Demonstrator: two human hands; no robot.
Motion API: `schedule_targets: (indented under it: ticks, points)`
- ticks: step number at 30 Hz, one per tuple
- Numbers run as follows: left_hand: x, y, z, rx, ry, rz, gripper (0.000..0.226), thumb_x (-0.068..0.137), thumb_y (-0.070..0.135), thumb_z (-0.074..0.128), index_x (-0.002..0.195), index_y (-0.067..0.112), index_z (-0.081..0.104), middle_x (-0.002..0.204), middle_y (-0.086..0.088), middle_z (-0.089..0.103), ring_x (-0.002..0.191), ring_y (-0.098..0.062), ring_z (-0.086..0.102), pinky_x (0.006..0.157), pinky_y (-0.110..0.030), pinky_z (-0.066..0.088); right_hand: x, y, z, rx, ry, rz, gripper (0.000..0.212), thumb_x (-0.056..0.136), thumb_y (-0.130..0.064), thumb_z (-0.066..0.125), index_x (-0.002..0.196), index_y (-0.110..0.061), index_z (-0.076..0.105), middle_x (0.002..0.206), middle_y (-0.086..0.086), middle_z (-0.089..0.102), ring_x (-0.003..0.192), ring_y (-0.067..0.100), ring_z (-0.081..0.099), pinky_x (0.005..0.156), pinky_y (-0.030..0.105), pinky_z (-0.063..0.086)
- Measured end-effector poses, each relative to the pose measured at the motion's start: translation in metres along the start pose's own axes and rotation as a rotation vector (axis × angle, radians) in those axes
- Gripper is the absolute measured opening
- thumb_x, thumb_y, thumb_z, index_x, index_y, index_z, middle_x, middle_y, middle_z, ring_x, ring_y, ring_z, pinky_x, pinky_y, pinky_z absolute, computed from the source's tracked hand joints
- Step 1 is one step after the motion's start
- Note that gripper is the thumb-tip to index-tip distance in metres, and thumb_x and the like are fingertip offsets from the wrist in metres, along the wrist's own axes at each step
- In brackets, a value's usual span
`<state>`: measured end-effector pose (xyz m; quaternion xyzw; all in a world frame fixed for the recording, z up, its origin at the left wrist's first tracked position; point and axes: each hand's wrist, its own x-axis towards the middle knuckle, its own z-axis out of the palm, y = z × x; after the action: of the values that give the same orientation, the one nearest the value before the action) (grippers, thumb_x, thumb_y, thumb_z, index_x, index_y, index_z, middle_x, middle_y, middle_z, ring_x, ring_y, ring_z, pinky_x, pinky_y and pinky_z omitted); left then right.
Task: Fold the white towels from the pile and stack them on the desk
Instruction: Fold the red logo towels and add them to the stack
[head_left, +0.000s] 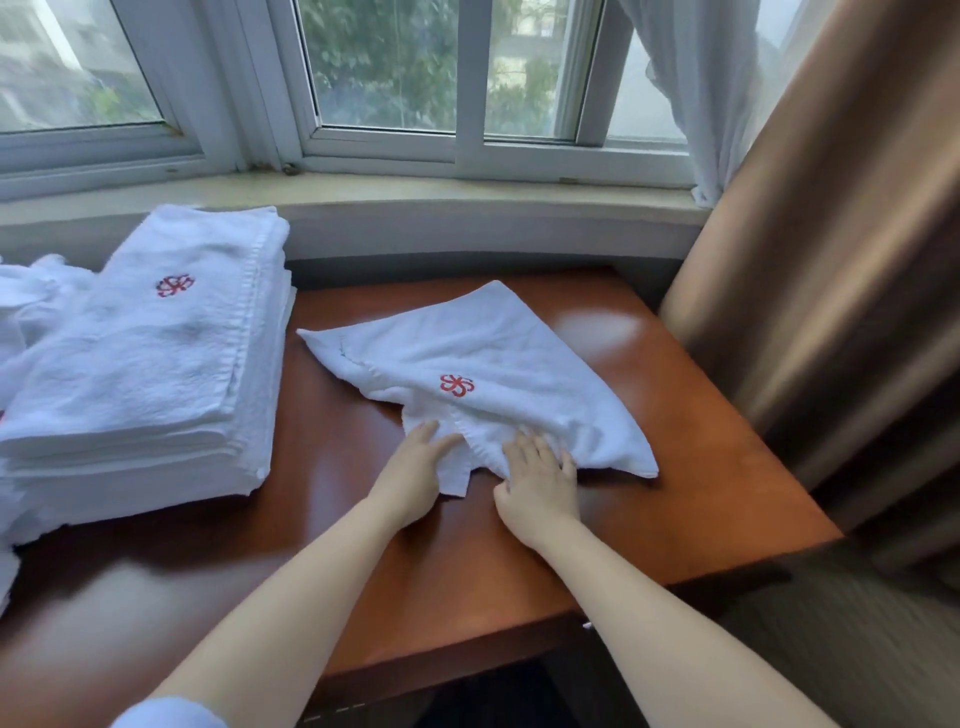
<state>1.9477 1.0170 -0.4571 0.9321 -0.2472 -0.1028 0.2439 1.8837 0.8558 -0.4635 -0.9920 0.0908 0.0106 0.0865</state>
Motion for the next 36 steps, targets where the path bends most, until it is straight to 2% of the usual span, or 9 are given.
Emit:
schedule_targets:
  ticks: [3, 8, 12, 17, 20, 22, 28, 31, 36]
  points:
    - [-0.040, -0.002, 0.005, -0.045, 0.085, -0.069, 0.063, 0.082, -0.015, 0.035, 0.135, 0.015, 0.052, 0.151, -0.011, 0.030, 0.137, -0.028, 0.033, 0.110, -0.030, 0.028, -0.023, -0.007, -0.004, 0.008, 0.138, -0.024, 0.036, 0.088, -0.017, 0.044, 0.122, -0.017, 0.054, 0.128, 0.000, 0.055, 0.128, 0.019, 0.041, 0.113, 0.034, 0.016]
    - [-0.097, 0.001, 0.017, -0.107, 0.191, -0.187, 0.051, 0.085, -0.001, 0.045, 0.132, 0.013, 0.056, 0.139, -0.005, 0.042, 0.132, -0.024, 0.040, 0.103, -0.027, 0.035, -0.050, -0.021, -0.021, 0.352, 0.389, 0.216, 0.022, 0.092, -0.022, 0.052, 0.111, -0.016, 0.063, 0.103, 0.003, 0.067, 0.103, 0.025, 0.054, 0.094, 0.035, 0.038]
    - [-0.105, 0.020, 0.017, 0.119, 0.195, -0.232, 0.046, 0.083, 0.040, 0.058, 0.121, 0.014, 0.057, 0.134, -0.004, 0.044, 0.127, -0.021, 0.037, 0.098, -0.033, 0.038, -0.064, -0.017, -0.023, 0.876, 0.221, 0.244, 0.022, 0.090, -0.037, 0.059, 0.108, -0.026, 0.052, 0.090, -0.005, 0.058, 0.088, 0.021, 0.060, 0.067, 0.029, 0.042]
    - [-0.093, 0.035, 0.021, 0.340, 0.133, -0.168, 0.067, 0.074, 0.064, 0.059, 0.125, 0.022, 0.046, 0.126, 0.001, 0.041, 0.123, -0.024, 0.036, 0.100, -0.037, 0.032, -0.076, -0.001, -0.007, 0.720, -0.058, 0.047, 0.052, 0.076, -0.041, 0.071, 0.122, -0.039, 0.046, 0.088, -0.013, 0.052, 0.076, 0.002, 0.052, 0.071, 0.020, 0.042]
    - [-0.091, 0.038, 0.022, 0.358, 0.159, -0.214, 0.043, 0.089, 0.048, 0.052, 0.119, 0.018, 0.052, 0.120, -0.002, 0.050, 0.111, -0.028, 0.046, 0.085, -0.036, 0.039, -0.079, 0.011, 0.006, 0.611, -0.101, 0.032, 0.045, 0.078, -0.019, 0.066, 0.121, -0.027, 0.056, 0.097, -0.011, 0.055, 0.085, 0.008, 0.054, 0.077, 0.024, 0.046]
    - [-0.092, 0.038, 0.018, 0.223, 0.237, -0.245, 0.024, 0.094, 0.029, 0.047, 0.102, 0.009, 0.056, 0.108, -0.007, 0.054, 0.097, -0.031, 0.052, 0.070, -0.035, 0.037, -0.081, 0.012, 0.007, 0.580, -0.044, 0.042, 0.009, 0.084, -0.021, 0.060, 0.093, -0.019, 0.063, 0.086, -0.003, 0.059, 0.080, 0.015, 0.055, 0.070, 0.029, 0.044]
    - [-0.111, 0.036, -0.005, -0.778, 0.756, -0.698, 0.015, 0.081, 0.000, 0.050, 0.085, 0.012, 0.041, 0.074, 0.001, 0.044, 0.071, -0.025, 0.045, 0.055, -0.031, 0.032, -0.074, -0.018, -0.032, 0.696, 0.329, 0.061, 0.044, 0.095, -0.037, 0.054, 0.066, -0.004, 0.047, 0.055, 0.004, 0.041, 0.055, 0.019, 0.039, 0.050, 0.032, 0.028]
    - [-0.130, 0.034, -0.006, -1.222, 0.717, -0.932, 0.025, 0.082, -0.004, 0.047, 0.101, 0.011, 0.042, 0.084, 0.000, 0.045, 0.074, -0.022, 0.050, 0.063, -0.032, 0.054, -0.072, -0.043, -0.052, 0.774, 0.448, -0.001, 0.049, 0.097, -0.038, 0.052, 0.061, -0.005, 0.043, 0.052, 0.001, 0.036, 0.050, 0.015, 0.033, 0.049, 0.031, 0.024]
    - [-0.166, 0.010, -0.010, -1.303, 0.566, -0.950, 0.036, 0.082, -0.010, 0.047, 0.110, 0.010, 0.036, 0.111, -0.008, 0.039, 0.082, -0.022, 0.052, 0.065, -0.035, 0.055, -0.074, -0.083, -0.066, 0.718, 0.547, -0.213, 0.047, 0.100, -0.031, 0.047, 0.058, -0.015, 0.034, 0.050, -0.004, 0.034, 0.048, 0.013, 0.033, 0.046, 0.024, 0.021]
